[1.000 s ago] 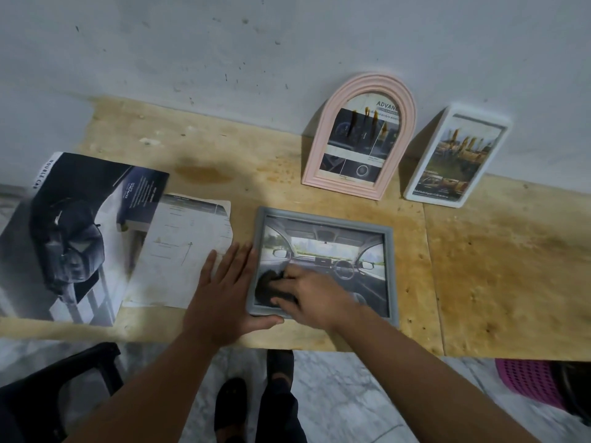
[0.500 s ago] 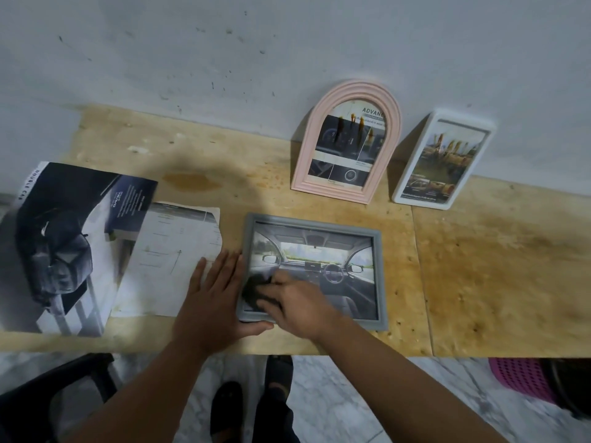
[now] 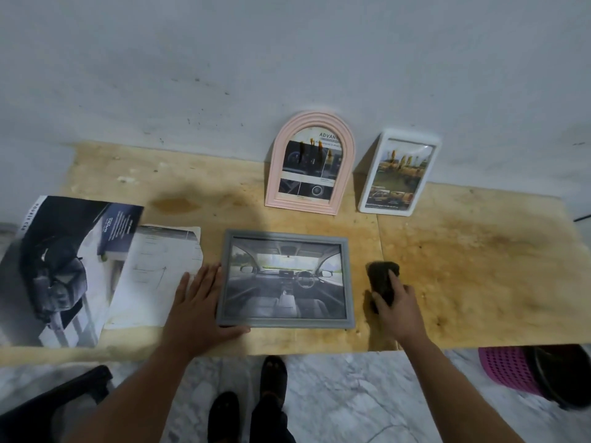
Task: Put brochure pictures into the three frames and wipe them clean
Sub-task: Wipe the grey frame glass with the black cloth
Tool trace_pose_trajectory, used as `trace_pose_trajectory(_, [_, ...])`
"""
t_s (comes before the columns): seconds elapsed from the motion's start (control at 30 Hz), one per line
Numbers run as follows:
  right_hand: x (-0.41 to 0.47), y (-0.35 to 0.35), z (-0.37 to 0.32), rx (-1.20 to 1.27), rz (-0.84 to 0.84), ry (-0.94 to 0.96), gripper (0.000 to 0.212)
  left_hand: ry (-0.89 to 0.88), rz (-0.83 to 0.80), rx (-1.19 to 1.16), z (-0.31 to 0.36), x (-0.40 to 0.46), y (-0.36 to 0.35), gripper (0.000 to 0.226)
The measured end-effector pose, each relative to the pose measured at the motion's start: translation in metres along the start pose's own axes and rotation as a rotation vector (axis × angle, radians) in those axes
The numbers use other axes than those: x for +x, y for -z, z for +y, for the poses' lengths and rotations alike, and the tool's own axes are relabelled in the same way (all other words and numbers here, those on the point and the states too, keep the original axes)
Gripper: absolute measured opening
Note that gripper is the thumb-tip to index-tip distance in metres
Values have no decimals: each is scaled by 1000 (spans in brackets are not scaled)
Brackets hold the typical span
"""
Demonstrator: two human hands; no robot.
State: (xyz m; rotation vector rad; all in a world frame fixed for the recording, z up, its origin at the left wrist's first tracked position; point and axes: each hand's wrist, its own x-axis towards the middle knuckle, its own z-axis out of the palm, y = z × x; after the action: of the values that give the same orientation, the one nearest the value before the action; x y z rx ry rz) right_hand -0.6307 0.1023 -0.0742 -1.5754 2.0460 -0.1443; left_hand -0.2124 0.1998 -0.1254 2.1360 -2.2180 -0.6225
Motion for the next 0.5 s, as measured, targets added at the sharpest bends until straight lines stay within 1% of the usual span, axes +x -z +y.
trace_pose_trajectory(0.03, [0, -3, 10, -71, -49, -24, 79, 10, -15, -7, 1, 1, 1, 137])
trace_pose_trajectory(0.07, [-2, -7, 16, -124, -60, -56, 86, 20, -36, -9, 2, 2, 3, 137])
trace_pose_trajectory(0.13, [-10, -11, 11, -177, 31, -149, 94, 35, -83, 18, 4, 4, 10, 139])
trace_pose_trajectory(0.17, [-16, -10, 3, -171, 103, -160, 94, 44, -93, 49, 5, 5, 14, 140])
trace_pose_trajectory(0.23, [-25, -8, -14, -126, 191, -74, 85, 56, -97, 91, 9, 6, 25, 139])
trace_pose_trajectory(0.3, [-31, -7, -32, -21, 95, 60, 72, 90, -64, 65, 14, 8, 31, 135])
trace_pose_trajectory(0.33, [-32, -8, -40, 45, 5, 77, 68, 133, -68, 31, 20, 9, 35, 133])
trace_pose_trajectory(0.37, [-30, -10, -46, 63, -77, 71, 67, 180, -54, -13, 27, 9, 38, 128])
trace_pose_trajectory(0.47, [-21, -16, -61, -33, -256, 17, 65, 301, 25, -114, 48, 10, 46, 112])
trace_pose_trajectory(0.5, [-16, -20, -62, 20, -296, -9, 59, 337, 36, -155, 53, 11, 45, 109])
